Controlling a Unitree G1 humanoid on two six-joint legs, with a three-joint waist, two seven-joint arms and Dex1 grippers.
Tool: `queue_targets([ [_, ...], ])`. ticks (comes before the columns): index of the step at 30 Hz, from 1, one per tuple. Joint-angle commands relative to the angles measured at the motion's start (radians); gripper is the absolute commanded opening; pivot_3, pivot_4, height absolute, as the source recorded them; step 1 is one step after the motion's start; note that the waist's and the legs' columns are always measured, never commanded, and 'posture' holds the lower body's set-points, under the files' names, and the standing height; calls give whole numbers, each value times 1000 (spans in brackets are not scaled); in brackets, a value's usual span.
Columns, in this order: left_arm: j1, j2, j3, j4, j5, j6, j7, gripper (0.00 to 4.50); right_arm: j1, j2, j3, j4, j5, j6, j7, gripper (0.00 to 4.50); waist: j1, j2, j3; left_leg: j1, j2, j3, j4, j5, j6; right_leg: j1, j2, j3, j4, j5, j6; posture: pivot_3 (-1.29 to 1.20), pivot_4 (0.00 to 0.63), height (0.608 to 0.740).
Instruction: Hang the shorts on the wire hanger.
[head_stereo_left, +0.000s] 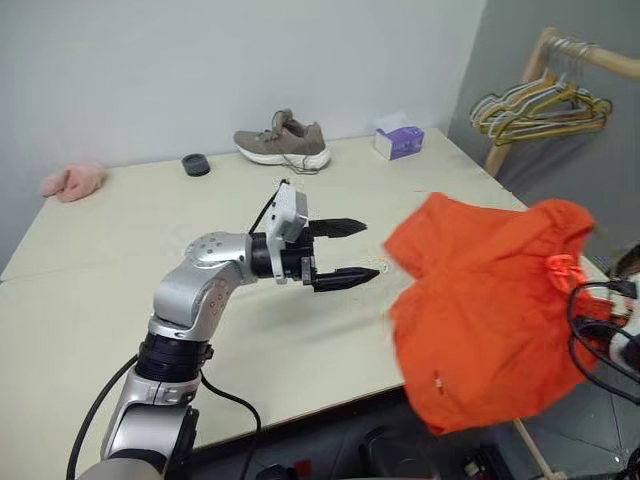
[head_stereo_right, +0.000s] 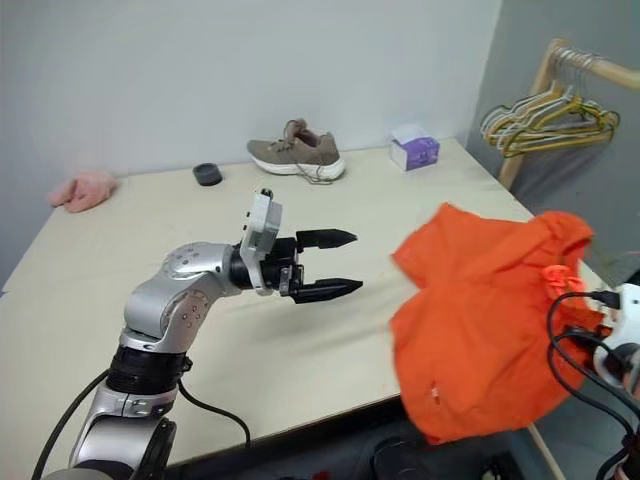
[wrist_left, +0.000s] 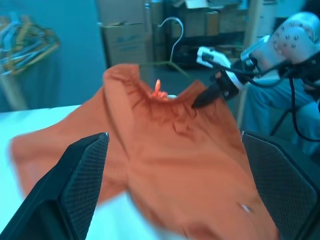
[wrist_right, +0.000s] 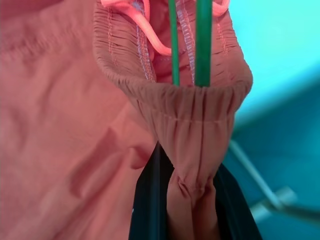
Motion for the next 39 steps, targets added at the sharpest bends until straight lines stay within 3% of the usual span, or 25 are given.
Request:
queue_targets([
  [1,-14,-20,-35,-38,27,-64,6,4485,-106,-75,-74,40,-70,-74,-101,0,-20,3,1,1,0,1,0,0,0,0,0,1,0,0,0,-433,69,740],
  [11,-14,-34,-59,-81,32,-78,36,4485,-314,-247,-30,307,-98,-258,-188,0,-71,5,5,2,0,4,-5,-2,2,0,0,4,-2,-2,2,-416,82,740],
  [25,0,-91,-41,-164,-25,-79,94,4485,-625,-445,93,983,-85,-481,-254,0,-77,5,12,8,-1,10,-13,-2,2,3,-1,6,-7,-2,2,-377,95,740],
  [32,4,-108,-42,-181,-40,-78,122,4485,-698,-511,128,1256,-70,-581,-278,0,-77,4,31,20,-1,10,-16,-2,3,19,-1,5,-18,-2,2,-362,93,740],
  [39,7,-110,-52,-178,-33,-83,133,4485,-740,-521,187,1326,-53,-608,-245,0,-78,2,33,21,-1,11,-15,-3,3,20,-2,6,-19,-2,3,-361,89,740],
])
